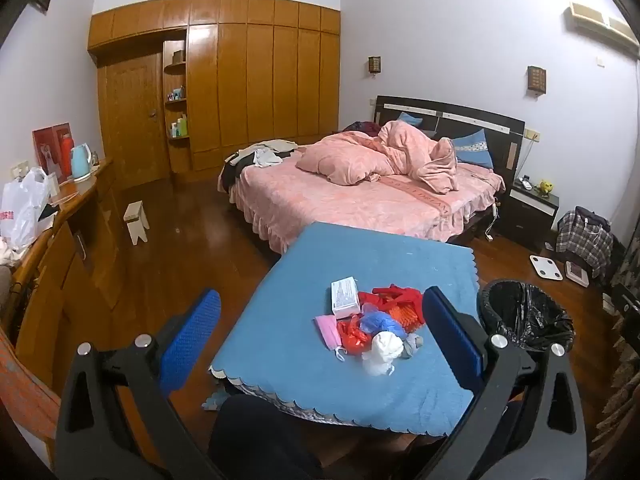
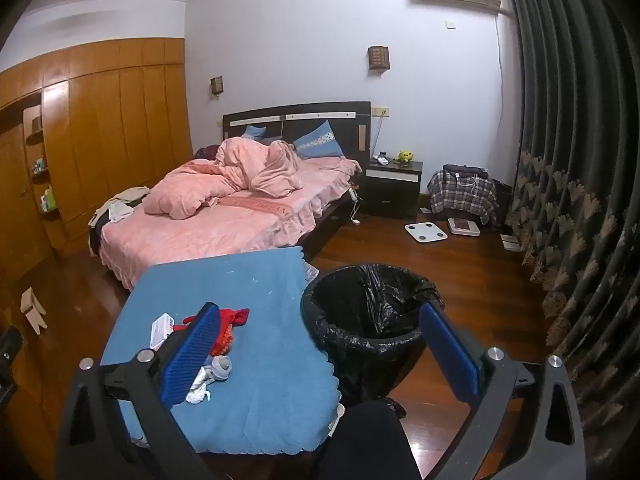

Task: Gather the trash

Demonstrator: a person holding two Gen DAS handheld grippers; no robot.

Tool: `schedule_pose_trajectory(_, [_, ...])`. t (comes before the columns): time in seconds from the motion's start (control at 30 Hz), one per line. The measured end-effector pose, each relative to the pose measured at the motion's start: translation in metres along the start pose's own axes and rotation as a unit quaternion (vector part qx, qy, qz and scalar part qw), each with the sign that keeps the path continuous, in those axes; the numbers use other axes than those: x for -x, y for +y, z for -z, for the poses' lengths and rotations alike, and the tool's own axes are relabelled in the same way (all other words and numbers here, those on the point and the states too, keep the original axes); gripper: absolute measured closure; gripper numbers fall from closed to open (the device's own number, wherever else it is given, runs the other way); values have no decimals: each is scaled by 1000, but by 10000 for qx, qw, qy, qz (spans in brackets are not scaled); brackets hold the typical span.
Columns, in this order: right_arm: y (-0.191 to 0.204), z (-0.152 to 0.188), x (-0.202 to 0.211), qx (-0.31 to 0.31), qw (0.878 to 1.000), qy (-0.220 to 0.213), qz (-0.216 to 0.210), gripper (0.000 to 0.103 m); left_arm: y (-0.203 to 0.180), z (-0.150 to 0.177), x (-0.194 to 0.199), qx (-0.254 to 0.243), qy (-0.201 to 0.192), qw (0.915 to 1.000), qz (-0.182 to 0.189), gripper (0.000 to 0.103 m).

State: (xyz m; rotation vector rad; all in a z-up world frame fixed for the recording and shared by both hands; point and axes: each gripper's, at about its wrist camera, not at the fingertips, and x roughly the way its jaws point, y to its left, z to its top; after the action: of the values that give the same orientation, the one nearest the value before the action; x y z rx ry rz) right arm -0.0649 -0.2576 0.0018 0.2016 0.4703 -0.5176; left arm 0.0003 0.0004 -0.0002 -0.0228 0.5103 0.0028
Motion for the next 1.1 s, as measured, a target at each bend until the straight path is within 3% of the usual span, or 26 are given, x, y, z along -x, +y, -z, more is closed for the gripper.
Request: schedule_pose_trajectory(1.1, [7,-4,0,12,10000,-70,-19,6,1,3,-3,-55,-6,10000,-56,5])
